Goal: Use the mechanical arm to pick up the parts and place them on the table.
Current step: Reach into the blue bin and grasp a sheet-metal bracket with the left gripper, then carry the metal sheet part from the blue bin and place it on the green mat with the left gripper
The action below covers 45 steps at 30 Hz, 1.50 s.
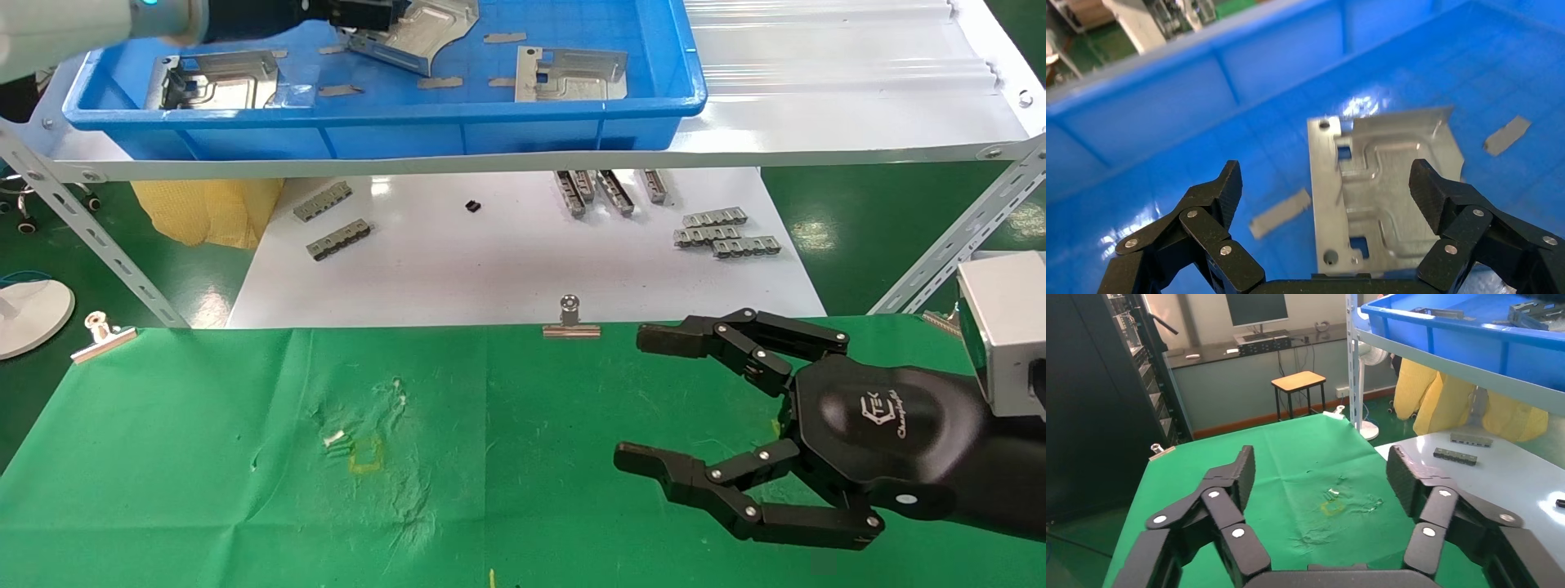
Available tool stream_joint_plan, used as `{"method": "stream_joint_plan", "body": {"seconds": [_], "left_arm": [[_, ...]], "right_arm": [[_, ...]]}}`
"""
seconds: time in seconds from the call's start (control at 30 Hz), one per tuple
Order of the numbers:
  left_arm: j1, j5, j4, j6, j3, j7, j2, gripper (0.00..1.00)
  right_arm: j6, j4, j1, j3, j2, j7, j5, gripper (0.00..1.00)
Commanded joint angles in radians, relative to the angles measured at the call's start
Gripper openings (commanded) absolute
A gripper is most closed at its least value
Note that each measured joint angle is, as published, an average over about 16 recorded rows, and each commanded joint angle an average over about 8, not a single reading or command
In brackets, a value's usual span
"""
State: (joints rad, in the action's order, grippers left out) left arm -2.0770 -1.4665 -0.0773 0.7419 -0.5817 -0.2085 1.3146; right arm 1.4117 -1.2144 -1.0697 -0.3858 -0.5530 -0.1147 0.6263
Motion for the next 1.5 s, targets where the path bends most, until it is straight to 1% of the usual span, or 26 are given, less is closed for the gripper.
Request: {"method": "stream_joint_plan", "body": {"seconds": [0.03, 0.07, 0.73, 1.5], "left_arm": [[-0.008, -0.009, 0.035, -0.019, -0.006, -0.008, 0.019, 0.05], [-0.009, -0.009, 0.041, -0.021, -0.006, -0.012, 0.021, 0.0], [0.005, -0.003, 0.032, -0.045, -0.009, -0.064, 0.032, 0.0], [0.014, -0.017, 0.006, -0.082, -0.038, -0.102, 0.035, 0.0]], "right_arm": [[0.0, 0.0, 0.0, 0.0, 0.0, 0.0, 0.0, 1.0], [0.0, 0.0, 0.0, 0.0, 0.0, 0.0, 0.0, 1.0], [0.0, 0.0, 0.0, 0.0, 0.0, 0.0, 0.0, 1.0], [0.0, 0.0, 0.0, 0.0, 0.0, 0.0, 0.0, 1.0]]}}
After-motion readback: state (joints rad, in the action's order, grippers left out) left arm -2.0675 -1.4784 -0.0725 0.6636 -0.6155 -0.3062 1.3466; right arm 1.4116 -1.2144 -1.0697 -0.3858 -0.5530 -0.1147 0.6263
